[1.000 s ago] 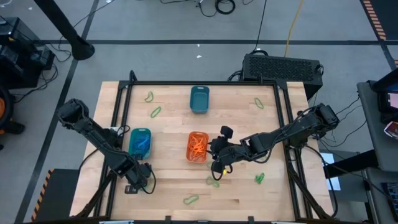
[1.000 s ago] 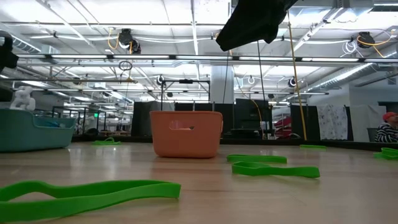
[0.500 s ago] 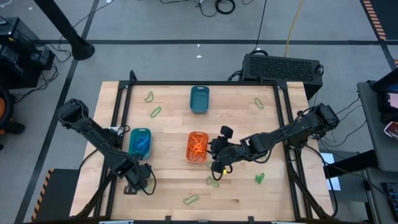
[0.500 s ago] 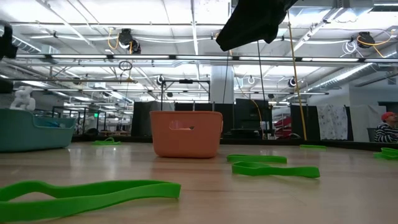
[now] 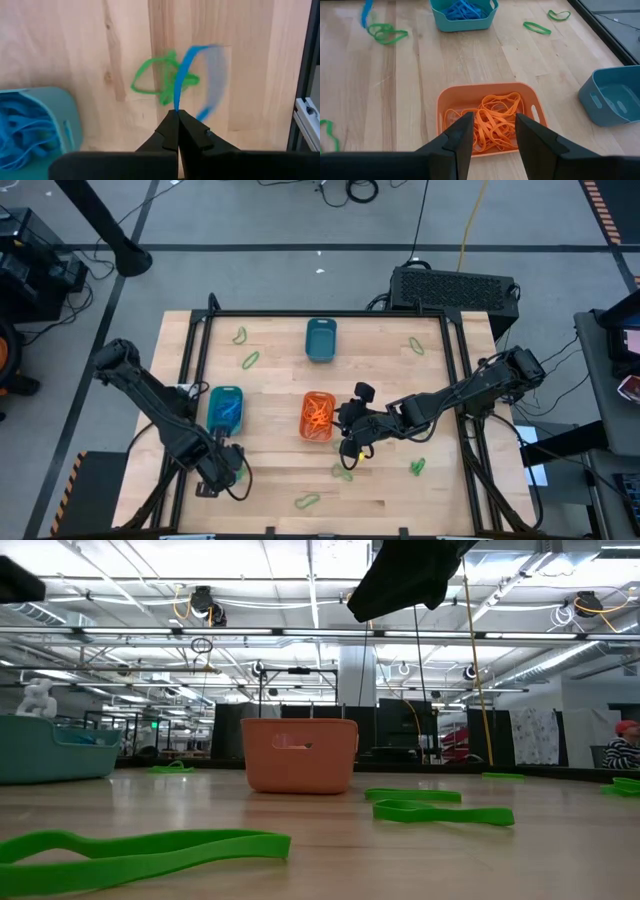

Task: Sort rubber bands into baskets
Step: Put the blue rubber band into the green bin, then put the green rubber band into the blue bin

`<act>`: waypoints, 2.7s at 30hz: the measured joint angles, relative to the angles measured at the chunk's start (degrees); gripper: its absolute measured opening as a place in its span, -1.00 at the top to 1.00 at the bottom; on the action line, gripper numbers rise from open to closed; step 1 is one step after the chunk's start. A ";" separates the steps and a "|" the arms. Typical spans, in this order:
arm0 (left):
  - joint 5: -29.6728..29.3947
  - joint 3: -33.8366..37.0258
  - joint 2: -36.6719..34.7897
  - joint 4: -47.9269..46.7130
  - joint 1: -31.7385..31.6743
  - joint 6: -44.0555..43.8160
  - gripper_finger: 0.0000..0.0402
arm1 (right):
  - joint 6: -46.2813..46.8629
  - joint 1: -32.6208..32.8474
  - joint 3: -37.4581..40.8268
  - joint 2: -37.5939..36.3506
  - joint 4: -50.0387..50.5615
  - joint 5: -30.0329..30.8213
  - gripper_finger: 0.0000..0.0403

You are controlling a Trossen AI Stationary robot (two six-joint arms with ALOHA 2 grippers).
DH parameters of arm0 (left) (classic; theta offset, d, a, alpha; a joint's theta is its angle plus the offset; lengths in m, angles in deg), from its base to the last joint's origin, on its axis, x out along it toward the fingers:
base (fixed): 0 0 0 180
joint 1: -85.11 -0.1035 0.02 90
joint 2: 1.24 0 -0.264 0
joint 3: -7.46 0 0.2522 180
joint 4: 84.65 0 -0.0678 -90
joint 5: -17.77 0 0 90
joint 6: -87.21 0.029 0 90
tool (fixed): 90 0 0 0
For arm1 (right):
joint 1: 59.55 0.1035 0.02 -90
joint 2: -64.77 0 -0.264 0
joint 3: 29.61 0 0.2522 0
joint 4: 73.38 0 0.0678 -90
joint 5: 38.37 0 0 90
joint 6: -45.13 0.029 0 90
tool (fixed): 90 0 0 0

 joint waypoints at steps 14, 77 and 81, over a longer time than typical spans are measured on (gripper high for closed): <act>-13.08 -1.76 0.00 -12.95 -0.95 -6.12 1.00 | -0.02 0.01 0.00 0.00 0.04 0.00 0.32; -14.18 0.13 -6.09 -22.36 -26.84 5.78 0.40 | -0.46 0.02 0.00 0.00 0.43 0.00 0.32; -10.15 -2.23 -8.44 -12.99 -21.80 2.69 0.40 | -0.46 0.01 -0.01 0.00 0.44 0.00 0.32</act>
